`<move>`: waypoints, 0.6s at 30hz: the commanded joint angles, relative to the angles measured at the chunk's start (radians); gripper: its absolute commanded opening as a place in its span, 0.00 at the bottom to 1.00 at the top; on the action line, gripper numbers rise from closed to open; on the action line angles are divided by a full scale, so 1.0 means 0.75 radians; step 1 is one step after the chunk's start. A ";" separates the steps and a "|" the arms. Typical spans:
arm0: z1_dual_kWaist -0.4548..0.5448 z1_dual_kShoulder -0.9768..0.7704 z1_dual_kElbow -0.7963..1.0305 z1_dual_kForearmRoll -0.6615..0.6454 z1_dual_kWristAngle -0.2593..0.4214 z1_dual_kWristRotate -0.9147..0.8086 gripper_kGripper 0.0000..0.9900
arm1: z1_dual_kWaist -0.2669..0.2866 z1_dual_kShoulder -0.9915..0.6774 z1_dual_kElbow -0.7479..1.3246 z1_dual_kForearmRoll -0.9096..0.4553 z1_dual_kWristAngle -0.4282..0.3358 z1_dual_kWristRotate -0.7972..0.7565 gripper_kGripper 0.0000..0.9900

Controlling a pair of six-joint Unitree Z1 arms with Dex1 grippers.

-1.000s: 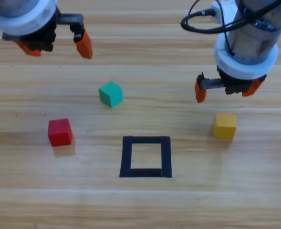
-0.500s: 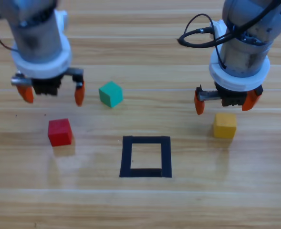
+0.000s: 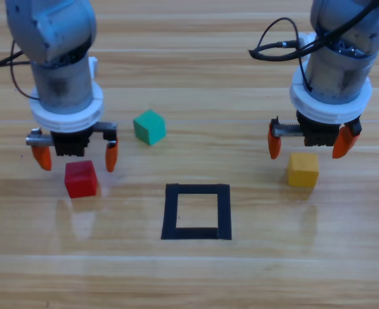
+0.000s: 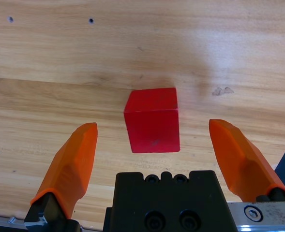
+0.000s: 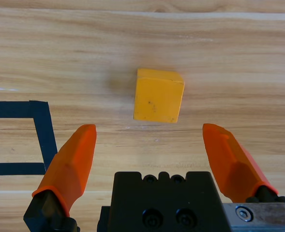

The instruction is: Stack the blocks in the rectangular block: red at the bottom, yellow in the middle, green on top

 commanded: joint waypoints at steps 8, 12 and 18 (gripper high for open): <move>0.076 -0.028 0.110 -0.098 -0.045 0.005 0.91 | -0.054 0.103 0.025 0.026 0.013 0.049 0.98; 0.076 -0.030 0.157 -0.143 -0.061 0.005 0.91 | -0.064 0.113 0.023 0.026 0.011 0.059 0.98; 0.076 -0.036 0.192 -0.174 -0.081 0.017 0.88 | -0.099 0.146 0.021 0.026 0.042 0.067 0.98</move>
